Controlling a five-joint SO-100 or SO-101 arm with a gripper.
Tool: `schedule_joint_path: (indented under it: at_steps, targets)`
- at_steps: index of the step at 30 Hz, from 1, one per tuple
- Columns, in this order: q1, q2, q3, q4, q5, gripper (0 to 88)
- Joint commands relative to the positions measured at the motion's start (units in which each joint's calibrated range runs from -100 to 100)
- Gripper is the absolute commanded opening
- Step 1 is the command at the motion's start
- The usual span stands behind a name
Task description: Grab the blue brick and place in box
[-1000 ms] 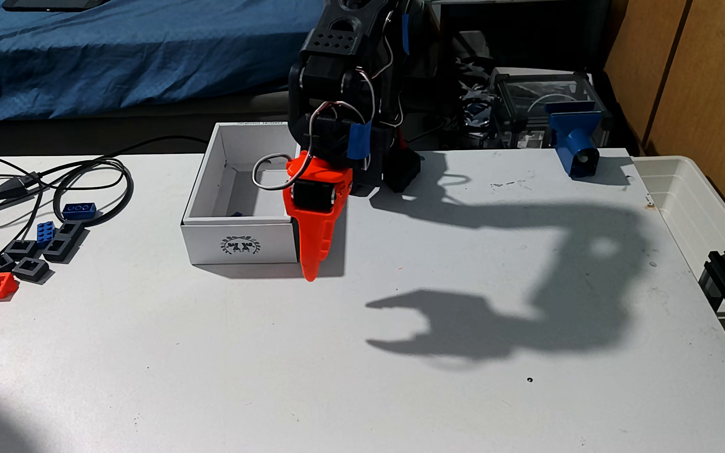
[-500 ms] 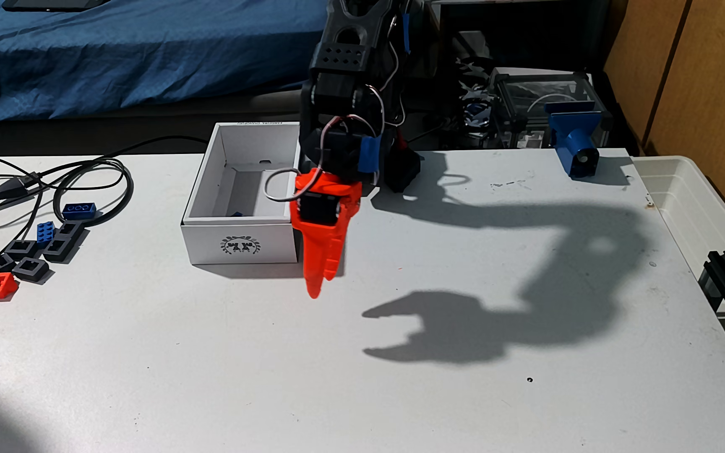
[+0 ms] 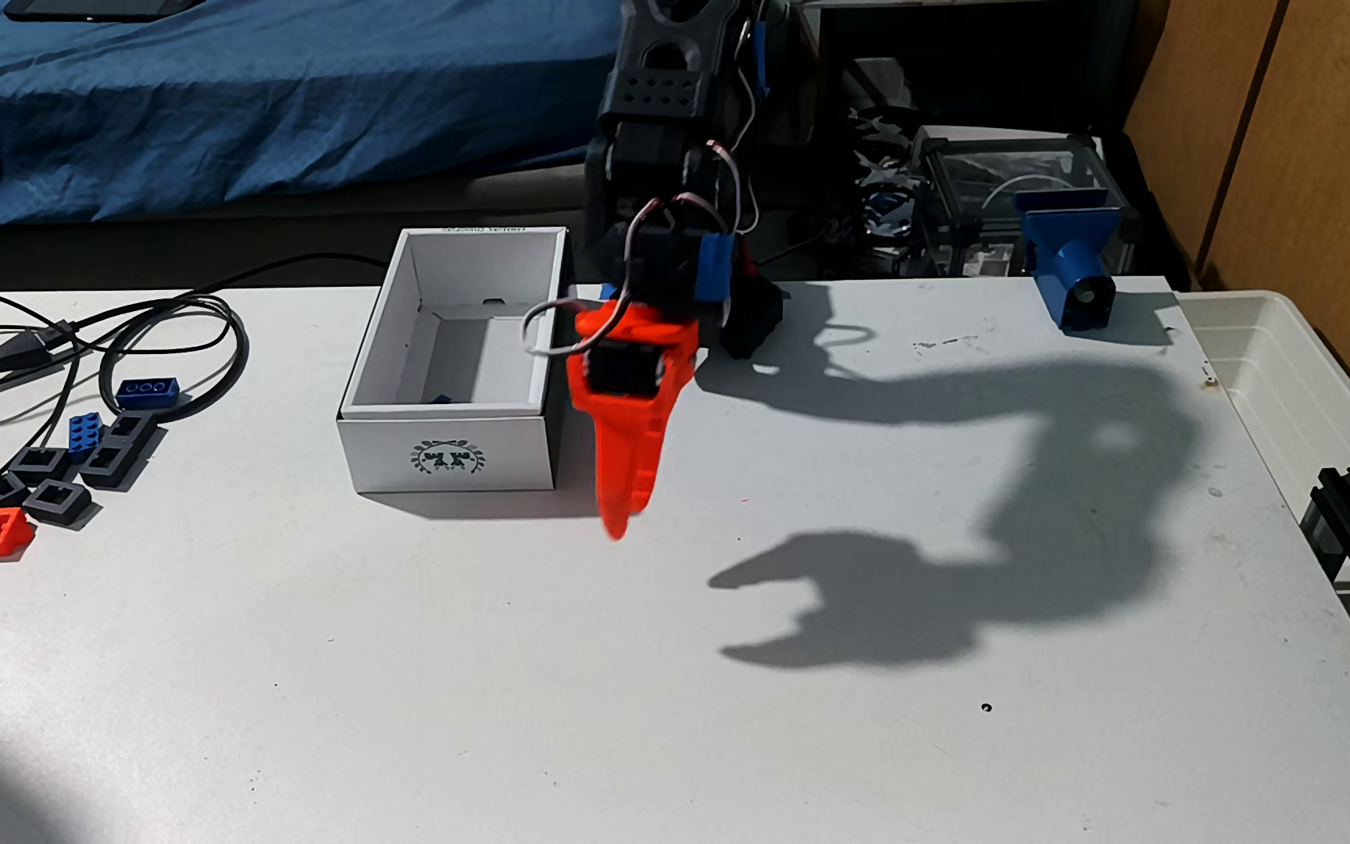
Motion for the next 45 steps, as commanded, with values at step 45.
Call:
schedule_joint_path:
  at_steps: [45]
  targets:
    - [-2.43, -66.81, 37.65, 11.33, 9.02, 18.9]
